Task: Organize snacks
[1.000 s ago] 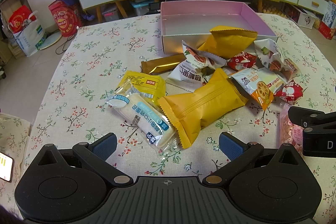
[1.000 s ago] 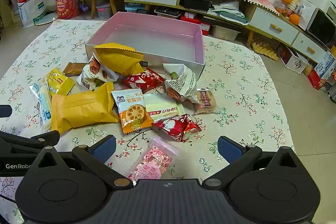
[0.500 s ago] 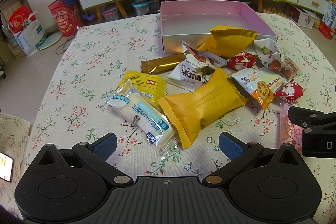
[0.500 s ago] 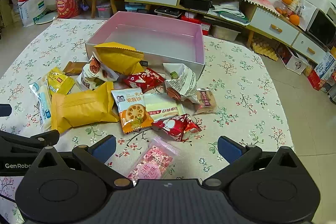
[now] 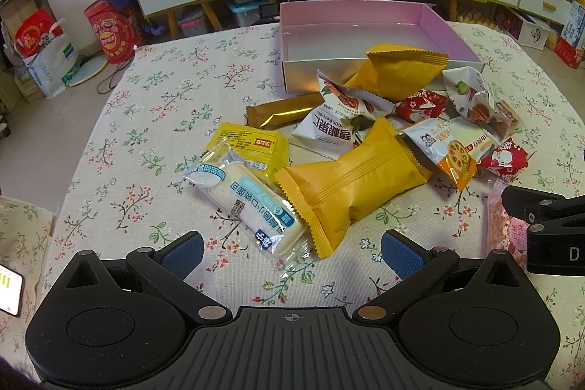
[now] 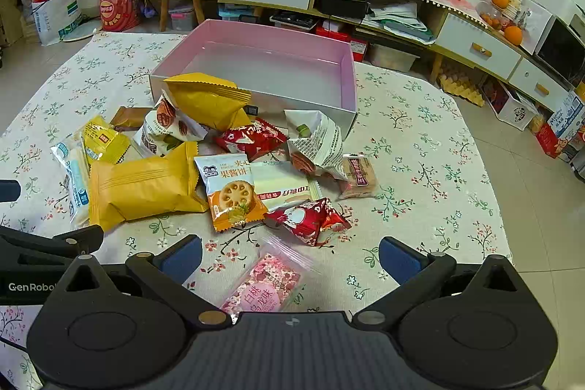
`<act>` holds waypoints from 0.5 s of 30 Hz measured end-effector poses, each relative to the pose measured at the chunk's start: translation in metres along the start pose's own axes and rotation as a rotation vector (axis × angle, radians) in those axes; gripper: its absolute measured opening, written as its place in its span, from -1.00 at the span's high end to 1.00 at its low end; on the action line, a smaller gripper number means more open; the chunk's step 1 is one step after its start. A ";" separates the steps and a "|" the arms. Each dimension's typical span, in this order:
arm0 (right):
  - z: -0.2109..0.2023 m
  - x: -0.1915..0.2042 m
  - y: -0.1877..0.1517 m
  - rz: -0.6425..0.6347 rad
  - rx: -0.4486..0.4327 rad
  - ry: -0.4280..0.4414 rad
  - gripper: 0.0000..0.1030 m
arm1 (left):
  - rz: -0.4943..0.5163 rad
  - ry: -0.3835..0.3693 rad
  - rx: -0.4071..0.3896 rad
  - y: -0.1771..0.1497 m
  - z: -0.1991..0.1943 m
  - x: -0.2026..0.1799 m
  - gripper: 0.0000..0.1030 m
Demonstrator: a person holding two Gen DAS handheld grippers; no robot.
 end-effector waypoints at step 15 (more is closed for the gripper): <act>-0.002 -0.006 0.005 -0.006 -0.032 -0.001 -0.53 | -0.010 -0.004 -0.003 -0.002 0.005 0.001 -1.00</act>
Point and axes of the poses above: each gripper's, at about its wrist camera, not at the fingertips, and z roughly the way its jaws point, x to its left, y to its top, the point moved 6 cm from there along z, roughly the way its jaws point, and after that the axes turned 5 degrees about -z, right-handed, at the moved point
